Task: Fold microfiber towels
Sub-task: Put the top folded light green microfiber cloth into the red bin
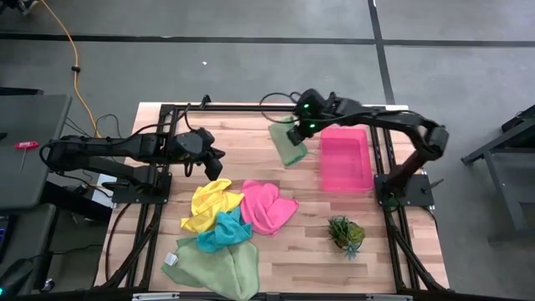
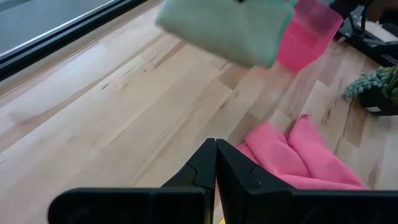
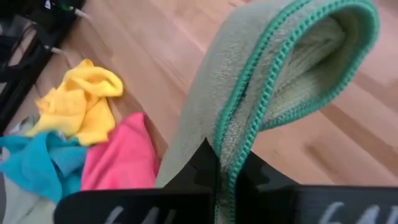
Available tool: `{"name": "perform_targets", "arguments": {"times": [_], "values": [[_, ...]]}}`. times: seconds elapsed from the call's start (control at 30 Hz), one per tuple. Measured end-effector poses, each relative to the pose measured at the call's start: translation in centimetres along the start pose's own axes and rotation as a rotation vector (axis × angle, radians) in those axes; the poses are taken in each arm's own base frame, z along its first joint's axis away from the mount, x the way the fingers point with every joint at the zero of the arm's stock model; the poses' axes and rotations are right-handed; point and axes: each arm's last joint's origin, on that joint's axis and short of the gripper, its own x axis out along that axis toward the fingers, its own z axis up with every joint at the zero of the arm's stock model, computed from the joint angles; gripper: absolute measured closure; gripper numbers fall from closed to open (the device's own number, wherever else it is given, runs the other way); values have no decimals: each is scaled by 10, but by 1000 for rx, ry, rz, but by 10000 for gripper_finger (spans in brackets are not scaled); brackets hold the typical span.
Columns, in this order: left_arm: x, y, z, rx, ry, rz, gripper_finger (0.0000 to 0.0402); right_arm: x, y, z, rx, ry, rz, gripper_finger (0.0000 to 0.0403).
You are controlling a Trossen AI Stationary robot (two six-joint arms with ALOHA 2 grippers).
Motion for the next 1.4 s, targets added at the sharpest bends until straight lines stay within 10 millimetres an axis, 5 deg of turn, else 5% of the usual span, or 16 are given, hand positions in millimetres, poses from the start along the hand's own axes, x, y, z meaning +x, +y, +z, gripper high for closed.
{"name": "perform_targets", "arguments": {"times": [0.43, 0.57, 0.87, 1.23, 1.4], "values": [[0, -1, 1, -5, -15, -6, 401, -129, -22, -45, 67, 9, -290, 402], [0, -2, 3, -11, -33, -17, 401, -153, -34, -61, 124, -30, -341, 403], [0, -2, 3, -12, -36, -15, 402, -123, -76, -124, 299, -83, -222, 403], [0, -2, 3, -39, -38, -12, 402, -66, -106, -154, 373, -185, -26, 403], [0, -2, 4, -39, -38, -11, 402, -49, -121, -175, 442, -171, -123, 403]]}}
